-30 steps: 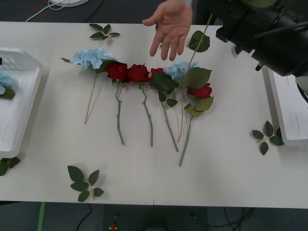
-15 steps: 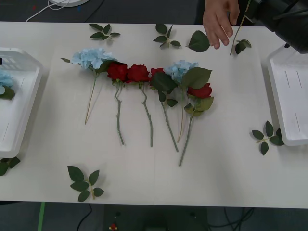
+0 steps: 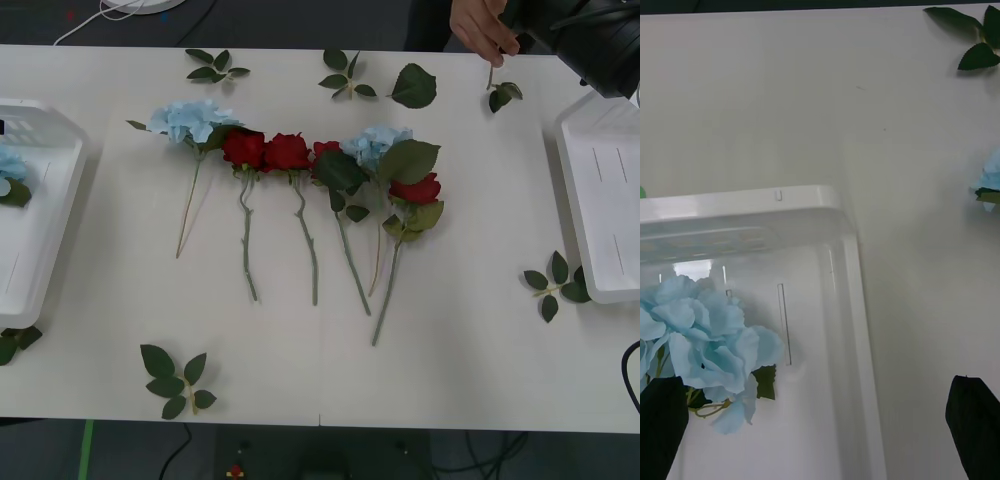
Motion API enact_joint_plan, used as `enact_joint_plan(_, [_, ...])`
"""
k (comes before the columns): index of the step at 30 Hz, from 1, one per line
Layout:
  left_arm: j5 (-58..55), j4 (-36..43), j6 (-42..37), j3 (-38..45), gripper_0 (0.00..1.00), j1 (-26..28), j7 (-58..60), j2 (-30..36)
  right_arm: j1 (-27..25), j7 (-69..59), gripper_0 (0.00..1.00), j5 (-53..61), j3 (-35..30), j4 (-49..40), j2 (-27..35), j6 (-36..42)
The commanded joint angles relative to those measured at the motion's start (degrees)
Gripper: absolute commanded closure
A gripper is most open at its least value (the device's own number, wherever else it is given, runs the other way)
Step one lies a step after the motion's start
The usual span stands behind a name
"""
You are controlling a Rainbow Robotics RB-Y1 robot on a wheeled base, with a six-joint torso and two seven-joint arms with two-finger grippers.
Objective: Place the red flowers into the right box and the blue flowers into the left box. If a person shows an open palm, hand one flower to the person first, then continue sorting.
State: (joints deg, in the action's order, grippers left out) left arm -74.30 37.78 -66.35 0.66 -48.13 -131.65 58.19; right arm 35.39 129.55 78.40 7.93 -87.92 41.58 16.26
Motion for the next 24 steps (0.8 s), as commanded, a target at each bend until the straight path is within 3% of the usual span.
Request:
enact_joint_plan(1, [-0.5,1.0,-0.4,1.7,0.00,-2.2,-3.3,1.9,2.6,1.1,1.00,1.1,-0.9,-0.7,-0.7,-0.7])
enact_joint_plan(9, [-0.5,1.0,-0.4,1.7,0.00,-2.2,-3.3,1.9,2.6,1.3,1.00,2.1,-0.9,-0.7,-0.8,-0.7])
enact_joint_plan(11, [-0.5,1.0,-0.4,1.7,0.00,-2.2,-3.3,1.9,2.6,1.1,0.48,2.6,-0.9,-0.7,-0.8,-0.7])
enact_joint_plan(12, [-0.5,1.0,-0.4,1.7,0.00,-2.2,-3.3,1.9,2.6,1.1,0.15,2.9,-0.9,-0.7,-0.8,-0.7])
enact_joint_plan(13, [-0.5,1.0,-0.4,1.7,0.00,-2.2,-3.3,1.9,2.6,1.1,0.01,3.4,-0.9,-0.7,-0.8,-0.7])
enact_joint_plan(24, [-0.5,1.0,-0.4,1.7,0.00,-2.2,-3.3,1.9,2.4,1.3,0.00,4.8,-0.5,-0.7,-0.8,-0.3])
